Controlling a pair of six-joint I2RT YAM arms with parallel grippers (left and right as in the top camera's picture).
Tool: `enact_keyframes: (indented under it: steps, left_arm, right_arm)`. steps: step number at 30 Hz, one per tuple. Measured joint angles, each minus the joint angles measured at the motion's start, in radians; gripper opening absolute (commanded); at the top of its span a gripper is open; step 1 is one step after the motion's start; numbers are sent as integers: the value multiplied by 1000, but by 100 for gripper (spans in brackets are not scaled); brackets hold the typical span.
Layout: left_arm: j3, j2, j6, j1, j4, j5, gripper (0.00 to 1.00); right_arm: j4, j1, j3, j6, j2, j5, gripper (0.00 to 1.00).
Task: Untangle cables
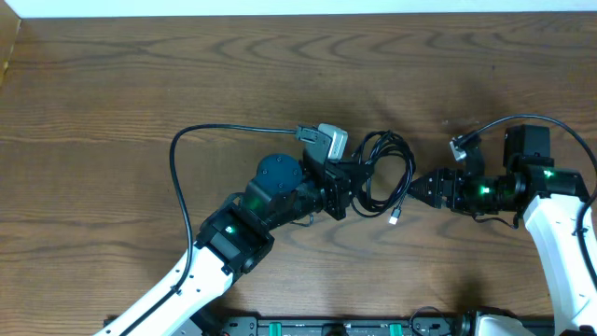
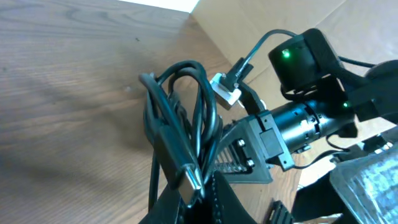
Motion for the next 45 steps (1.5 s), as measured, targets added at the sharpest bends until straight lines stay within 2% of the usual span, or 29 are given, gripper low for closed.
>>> enact_keyframes:
  steps: [4,7,9,13,17,19,20,21,22,24,32,39,42,45]
  left_arm:
    - [0,0,-19,0,0,15,8]
    - [0,0,-23,0,0,28,8]
    - [0,0,-24,0,1,44,8]
    - [0,0,-27,0,0,70,8]
    - [0,0,-18,0,-7,73,8]
    - [0,0,-9,0,-8,73,8]
    - [0,0,-7,0,-7,73,8]
    - [0,1,-6,0,-7,73,8]
    - [0,4,-5,0,-7,73,8]
    - [0,11,-1,0,-5,72,8]
    - [0,12,9,7,13,72,8]
    - [0,12,10,34,17,73,8]
    - [0,13,12,67,14,73,8]
    - [0,16,10,83,25,77,8]
  right_arm:
    - [45,0,-1,7,0,-8,24]
    - [98,0,-3,17,0,-7,11]
    - [121,0,-3,31,0,-4,10]
    - [183,0,-4,92,0,38,21]
    - [195,0,-4,117,0,57,27]
    - [195,0,-4,123,0,61,44]
    - [195,0,-4,120,0,60,63]
    - [196,0,-4,108,0,53,75]
    - [195,0,-4,97,0,39,82]
    - [201,-1,-5,46,0,18,90]
    - [200,-5,-6,-172,0,-116,96]
    - [196,-5,-6,-240,0,-183,98]
    - [195,-5,-6,-253,0,-264,94]
    - [191,-2,-6,-242,0,-218,94]
